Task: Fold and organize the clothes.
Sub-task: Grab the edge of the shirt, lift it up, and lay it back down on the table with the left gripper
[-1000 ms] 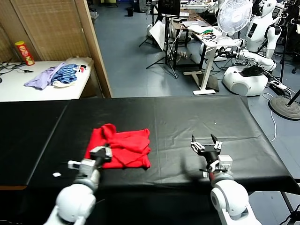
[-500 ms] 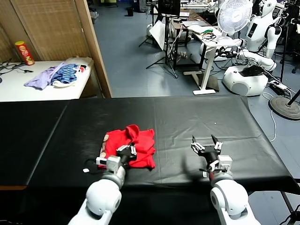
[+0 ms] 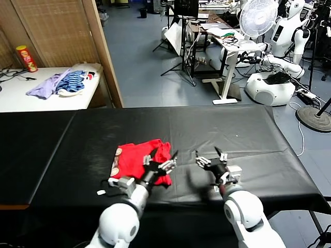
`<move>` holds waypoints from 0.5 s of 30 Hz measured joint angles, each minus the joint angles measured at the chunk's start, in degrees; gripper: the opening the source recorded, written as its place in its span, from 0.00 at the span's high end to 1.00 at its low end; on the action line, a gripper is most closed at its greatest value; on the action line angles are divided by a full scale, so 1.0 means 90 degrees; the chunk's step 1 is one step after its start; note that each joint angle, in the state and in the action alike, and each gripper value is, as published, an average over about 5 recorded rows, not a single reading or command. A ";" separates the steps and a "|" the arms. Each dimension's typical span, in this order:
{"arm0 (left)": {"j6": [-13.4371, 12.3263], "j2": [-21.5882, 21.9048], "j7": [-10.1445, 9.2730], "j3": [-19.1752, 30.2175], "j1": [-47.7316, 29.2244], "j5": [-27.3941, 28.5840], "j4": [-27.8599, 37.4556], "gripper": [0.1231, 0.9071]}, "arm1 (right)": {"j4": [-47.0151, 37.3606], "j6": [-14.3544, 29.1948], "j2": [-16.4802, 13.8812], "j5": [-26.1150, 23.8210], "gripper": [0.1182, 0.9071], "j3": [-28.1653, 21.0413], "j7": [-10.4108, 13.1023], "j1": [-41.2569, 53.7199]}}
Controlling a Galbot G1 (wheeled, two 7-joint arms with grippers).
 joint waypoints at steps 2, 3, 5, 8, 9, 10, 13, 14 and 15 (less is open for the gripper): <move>-0.0128 0.0183 -0.0039 -0.0245 0.0107 0.0148 -0.0024 0.14 | -0.0102 -0.0057 0.0050 0.0066 0.14 -0.0300 0.0015 0.0247; -0.0193 0.0269 -0.0056 -0.0371 0.0165 0.0228 -0.0018 0.14 | -0.0158 -0.0077 0.0088 0.0091 0.14 -0.0457 0.0031 0.0376; -0.0342 0.0400 -0.0083 -0.0626 0.0296 0.0405 0.0013 0.14 | -0.0276 -0.0102 0.0176 0.0115 0.14 -0.0772 0.0083 0.0626; -0.0495 0.0469 -0.0116 -0.0932 0.0490 0.0617 0.0076 0.14 | -0.0491 -0.0142 0.0327 0.0039 0.14 -0.1215 0.0183 0.0962; -0.0514 0.0469 -0.0123 -0.1003 0.0542 0.0657 0.0095 0.14 | -0.0574 -0.0177 0.0374 -0.0037 0.14 -0.1344 0.0209 0.1055; -0.0523 0.0462 -0.0129 -0.1064 0.0585 0.0687 0.0115 0.14 | -0.0661 -0.0225 0.0420 -0.0144 0.14 -0.1464 0.0226 0.1135; -0.0528 0.0423 -0.0135 -0.1206 0.0661 0.0702 0.0188 0.14 | -0.0938 -0.0459 0.0534 -0.0762 0.14 -0.1724 0.0236 0.1264; -0.0522 0.0411 -0.0138 -0.1250 0.0669 0.0672 0.0217 0.14 | -0.1018 -0.0538 0.0560 -0.1050 0.14 -0.1775 0.0241 0.1273; -0.0514 0.0403 -0.0142 -0.1289 0.0673 0.0632 0.0245 0.14 | -0.1082 -0.0613 0.0582 -0.1385 0.14 -0.1810 0.0254 0.1267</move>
